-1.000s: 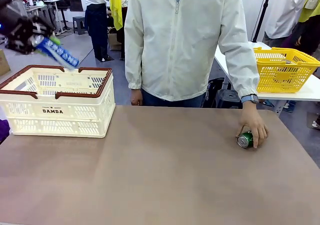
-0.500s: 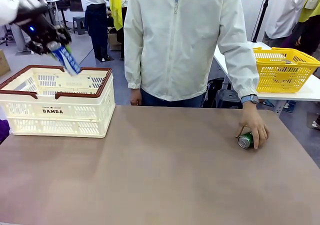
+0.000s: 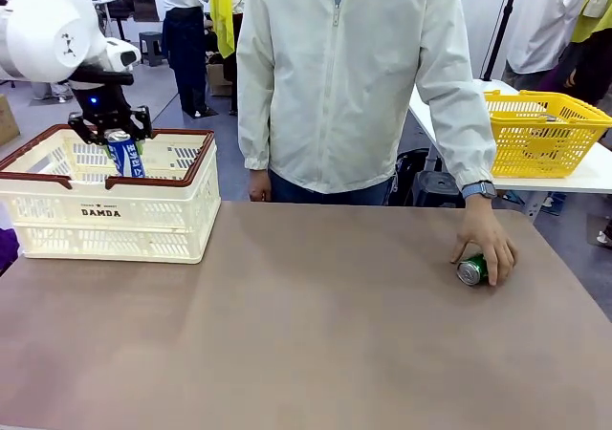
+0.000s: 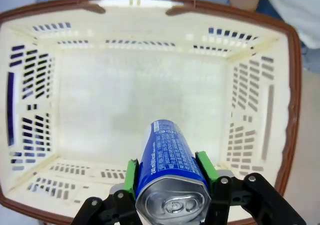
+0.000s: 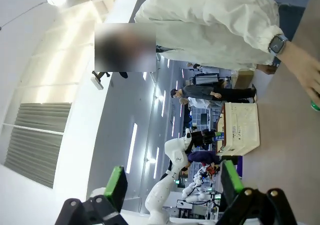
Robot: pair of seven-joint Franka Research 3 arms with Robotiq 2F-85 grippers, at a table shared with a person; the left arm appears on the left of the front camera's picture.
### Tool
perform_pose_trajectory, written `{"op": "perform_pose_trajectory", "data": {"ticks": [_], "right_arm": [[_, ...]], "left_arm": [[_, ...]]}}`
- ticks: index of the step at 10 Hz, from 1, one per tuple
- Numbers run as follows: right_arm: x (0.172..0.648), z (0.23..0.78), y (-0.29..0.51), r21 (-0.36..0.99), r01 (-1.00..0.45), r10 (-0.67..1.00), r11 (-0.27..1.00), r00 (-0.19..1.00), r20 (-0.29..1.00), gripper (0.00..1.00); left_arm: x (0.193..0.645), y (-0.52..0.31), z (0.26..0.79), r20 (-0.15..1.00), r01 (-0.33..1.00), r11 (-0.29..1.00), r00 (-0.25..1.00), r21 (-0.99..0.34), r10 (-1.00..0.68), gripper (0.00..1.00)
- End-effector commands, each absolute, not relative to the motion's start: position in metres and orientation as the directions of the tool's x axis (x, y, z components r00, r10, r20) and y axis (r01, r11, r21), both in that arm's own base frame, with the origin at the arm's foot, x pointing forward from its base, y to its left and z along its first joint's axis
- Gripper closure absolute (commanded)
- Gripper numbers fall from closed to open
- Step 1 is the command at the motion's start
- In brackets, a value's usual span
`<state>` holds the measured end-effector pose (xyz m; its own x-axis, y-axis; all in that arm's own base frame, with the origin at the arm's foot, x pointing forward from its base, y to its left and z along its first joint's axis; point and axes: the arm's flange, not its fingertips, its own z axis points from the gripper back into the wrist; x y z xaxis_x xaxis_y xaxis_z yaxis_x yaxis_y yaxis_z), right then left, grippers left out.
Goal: Place the drinks into the Shopping basket.
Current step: Pick up one drink and place it into the Shopping basket.
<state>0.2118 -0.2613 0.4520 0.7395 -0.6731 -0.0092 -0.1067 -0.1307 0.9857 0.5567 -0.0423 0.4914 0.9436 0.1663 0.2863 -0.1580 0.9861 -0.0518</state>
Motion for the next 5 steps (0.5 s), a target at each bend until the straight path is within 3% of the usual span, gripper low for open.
{"op": "perform_pose_trajectory", "data": {"ticks": [1,5], "right_arm": [[0.209,0.452,-0.258,0.985,-0.116,-0.684,-0.126,0.729,-0.002,0.0],[0.209,0.452,-0.258,0.985,-0.116,-0.684,-0.126,0.729,-0.002,0.0]], "left_arm": [[0.55,-0.044,0.466,0.294,-0.158,0.985,0.941,-0.065,0.17,1.0],[0.554,-0.041,0.422,0.224,-0.159,0.986,0.96,-0.055,0.168,1.0]]}}
